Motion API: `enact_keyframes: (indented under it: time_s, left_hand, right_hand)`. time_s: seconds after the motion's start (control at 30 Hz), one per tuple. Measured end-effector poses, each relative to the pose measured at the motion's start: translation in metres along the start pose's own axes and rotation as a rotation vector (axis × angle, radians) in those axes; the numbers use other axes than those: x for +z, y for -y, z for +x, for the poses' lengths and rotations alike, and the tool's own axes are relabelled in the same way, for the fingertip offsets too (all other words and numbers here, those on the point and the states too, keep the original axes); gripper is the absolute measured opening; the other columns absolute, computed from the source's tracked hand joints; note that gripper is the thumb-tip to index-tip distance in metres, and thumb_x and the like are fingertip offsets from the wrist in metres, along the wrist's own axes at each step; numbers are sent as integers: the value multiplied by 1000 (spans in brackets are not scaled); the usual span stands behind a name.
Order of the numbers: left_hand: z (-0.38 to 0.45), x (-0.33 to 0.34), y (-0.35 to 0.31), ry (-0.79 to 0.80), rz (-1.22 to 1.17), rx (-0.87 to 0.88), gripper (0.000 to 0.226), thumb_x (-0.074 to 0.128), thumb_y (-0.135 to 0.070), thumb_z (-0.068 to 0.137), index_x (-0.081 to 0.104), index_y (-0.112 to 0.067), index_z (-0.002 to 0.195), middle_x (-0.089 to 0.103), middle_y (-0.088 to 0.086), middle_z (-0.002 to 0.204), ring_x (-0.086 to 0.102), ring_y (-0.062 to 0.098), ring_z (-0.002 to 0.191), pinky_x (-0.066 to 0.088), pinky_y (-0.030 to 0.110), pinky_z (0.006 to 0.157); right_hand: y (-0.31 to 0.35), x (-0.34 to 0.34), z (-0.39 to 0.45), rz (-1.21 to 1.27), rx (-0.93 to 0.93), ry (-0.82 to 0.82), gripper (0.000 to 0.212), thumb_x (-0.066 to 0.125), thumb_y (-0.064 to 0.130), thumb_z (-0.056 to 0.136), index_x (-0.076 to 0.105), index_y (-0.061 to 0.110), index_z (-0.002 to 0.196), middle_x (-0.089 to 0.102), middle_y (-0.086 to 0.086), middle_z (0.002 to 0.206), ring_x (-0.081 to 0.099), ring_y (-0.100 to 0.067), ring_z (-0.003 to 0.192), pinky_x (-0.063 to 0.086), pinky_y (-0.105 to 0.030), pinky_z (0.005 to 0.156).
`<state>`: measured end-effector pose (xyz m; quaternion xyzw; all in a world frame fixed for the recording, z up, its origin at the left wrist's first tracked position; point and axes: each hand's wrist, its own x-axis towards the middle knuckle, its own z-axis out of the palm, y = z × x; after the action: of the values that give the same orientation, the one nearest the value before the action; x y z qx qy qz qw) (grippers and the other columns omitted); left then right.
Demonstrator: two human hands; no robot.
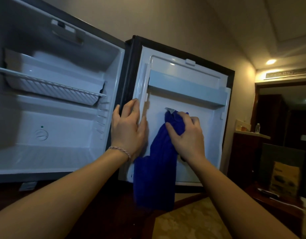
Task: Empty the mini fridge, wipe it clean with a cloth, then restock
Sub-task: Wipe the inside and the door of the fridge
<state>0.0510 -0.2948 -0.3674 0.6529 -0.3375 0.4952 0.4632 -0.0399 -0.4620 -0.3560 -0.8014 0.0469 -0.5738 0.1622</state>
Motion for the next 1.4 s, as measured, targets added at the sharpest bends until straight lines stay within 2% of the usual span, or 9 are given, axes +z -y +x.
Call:
enact_keyframes:
  time_s: [0.17,0.27,0.37,0.53,0.7,0.9,1.03,1.23,1.4]
  left_hand:
    - [10,-2,3,-38,-27,93,50,54,-19,91,50,2,136,50,15,135,43,37,128,36,60,107]
    - [13,2,6,-83,-67,133,48,54,-13,89,50,7,133,51,20,131,46,37,126,28,61,112]
    - [12,5,5,-88,-88,136,51,52,-8,89,47,11,135,50,26,133,40,37,134,21,64,115]
    - [20,-6,-1,-2,-79,95,48,56,-17,93,52,12,131,51,25,130,31,18,139,23,65,114]
    - [71,-42,-12,94,-78,12,44,65,-25,90,62,4,123,56,20,125,43,39,131,32,49,113]
    - [218,-80,-46,97,49,132,26,58,-18,92,69,0,106,61,19,109,53,40,111,36,37,105]
    - [280,-82,-49,309,191,253,24,54,-25,93,69,-10,104,66,7,108,56,32,107,43,44,93]
    - [319,-69,-29,946,337,102,46,31,-51,102,51,-28,137,53,-6,140,38,20,134,24,43,104]
    - [340,-50,-37,1068,409,72,49,29,-67,96,49,-31,123,57,-4,114,53,20,108,25,54,103]
  right_hand:
    - [4,-16,17,-64,-67,-23,57,58,58,91,48,30,140,49,-1,121,54,-25,109,53,-49,91]
    - [3,-21,22,-103,-107,-10,60,56,60,91,50,25,139,51,-4,120,56,-26,104,56,-48,85]
    - [2,-21,25,-120,-117,33,55,60,55,92,51,25,136,52,-8,117,56,-30,101,56,-49,79]
    - [23,-33,28,-244,-241,102,52,63,47,91,48,22,134,58,-17,119,59,-37,98,57,-47,70]
    - [68,-62,61,-249,-331,170,50,62,45,94,48,23,136,61,-18,124,61,-36,107,59,-42,73]
    - [122,-102,149,-135,-232,270,54,62,46,91,47,23,138,54,-14,128,55,-34,109,58,-42,74]
    - [135,-107,188,-113,-97,414,55,59,51,90,52,24,136,53,-10,125,54,-33,107,57,-46,75]
    - [139,-88,193,-198,-33,747,57,47,62,91,48,29,138,50,-8,127,50,-34,109,55,-50,77]
    - [146,-72,213,-367,18,896,55,48,63,96,46,34,143,49,-4,137,45,-34,124,36,-56,98]
